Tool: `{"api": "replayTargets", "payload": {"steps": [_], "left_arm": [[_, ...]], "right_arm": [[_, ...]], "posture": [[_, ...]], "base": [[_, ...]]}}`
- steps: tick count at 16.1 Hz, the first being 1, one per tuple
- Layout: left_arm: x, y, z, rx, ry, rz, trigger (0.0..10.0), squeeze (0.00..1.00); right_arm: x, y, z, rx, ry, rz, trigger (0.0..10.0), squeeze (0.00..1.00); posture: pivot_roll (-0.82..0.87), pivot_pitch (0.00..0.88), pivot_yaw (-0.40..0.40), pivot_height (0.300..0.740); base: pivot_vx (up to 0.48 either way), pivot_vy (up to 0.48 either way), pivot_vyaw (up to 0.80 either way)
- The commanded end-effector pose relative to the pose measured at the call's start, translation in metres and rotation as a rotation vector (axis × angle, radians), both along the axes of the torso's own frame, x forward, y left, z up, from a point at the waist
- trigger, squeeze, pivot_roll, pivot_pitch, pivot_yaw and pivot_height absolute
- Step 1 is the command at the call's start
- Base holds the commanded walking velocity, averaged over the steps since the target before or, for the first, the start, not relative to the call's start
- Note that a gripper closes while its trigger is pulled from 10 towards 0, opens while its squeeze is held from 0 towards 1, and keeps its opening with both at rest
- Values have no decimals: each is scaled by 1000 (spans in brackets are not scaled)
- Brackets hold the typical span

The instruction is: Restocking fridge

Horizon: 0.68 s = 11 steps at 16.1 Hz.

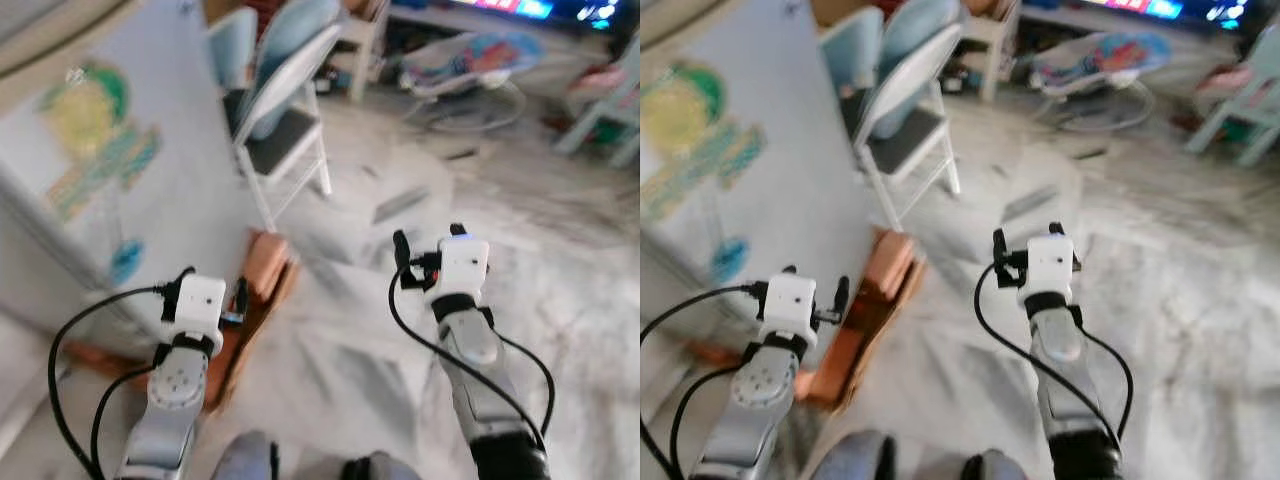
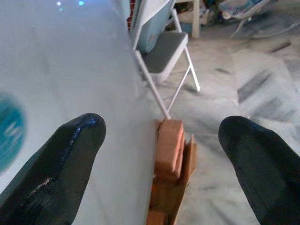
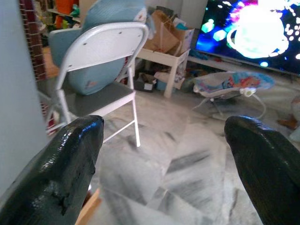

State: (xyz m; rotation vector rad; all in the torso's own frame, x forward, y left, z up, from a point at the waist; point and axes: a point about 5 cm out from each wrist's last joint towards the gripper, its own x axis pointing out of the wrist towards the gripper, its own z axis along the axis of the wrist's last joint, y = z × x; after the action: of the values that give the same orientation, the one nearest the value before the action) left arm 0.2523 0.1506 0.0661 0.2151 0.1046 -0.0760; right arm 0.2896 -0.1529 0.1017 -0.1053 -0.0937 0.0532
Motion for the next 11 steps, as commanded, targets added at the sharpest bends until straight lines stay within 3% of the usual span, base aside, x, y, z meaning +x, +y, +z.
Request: {"api": "replayTargets", "payload": {"steps": [1, 3, 5, 11], "left_arm": [[-2, -5, -2, -5, 10, -21, 10000, 0], [-3, -8, -4, -5, 22, -33, 10000, 0], [-3, -9, -4, -8, 23, -33, 10000, 0], [-1, 2, 1, -1, -24, -28, 10000, 0]], "right_arm": [[-3, -10, -7, -2, 25, -38, 10000, 0], [-4, -11, -7, -21, 24, -43, 10000, 0], [-4, -12, -8, -26, 26, -48, 10000, 0], [-6, -10, -8, -8, 19, -49, 10000, 0]], "posture": [[149, 100, -58, 740], [143, 100, -62, 740], [145, 99, -63, 740], [146, 102, -65, 740]], "base": [[-277, 394, 0], [-281, 392, 0], [-247, 0, 0], [0, 0, 0]]}}
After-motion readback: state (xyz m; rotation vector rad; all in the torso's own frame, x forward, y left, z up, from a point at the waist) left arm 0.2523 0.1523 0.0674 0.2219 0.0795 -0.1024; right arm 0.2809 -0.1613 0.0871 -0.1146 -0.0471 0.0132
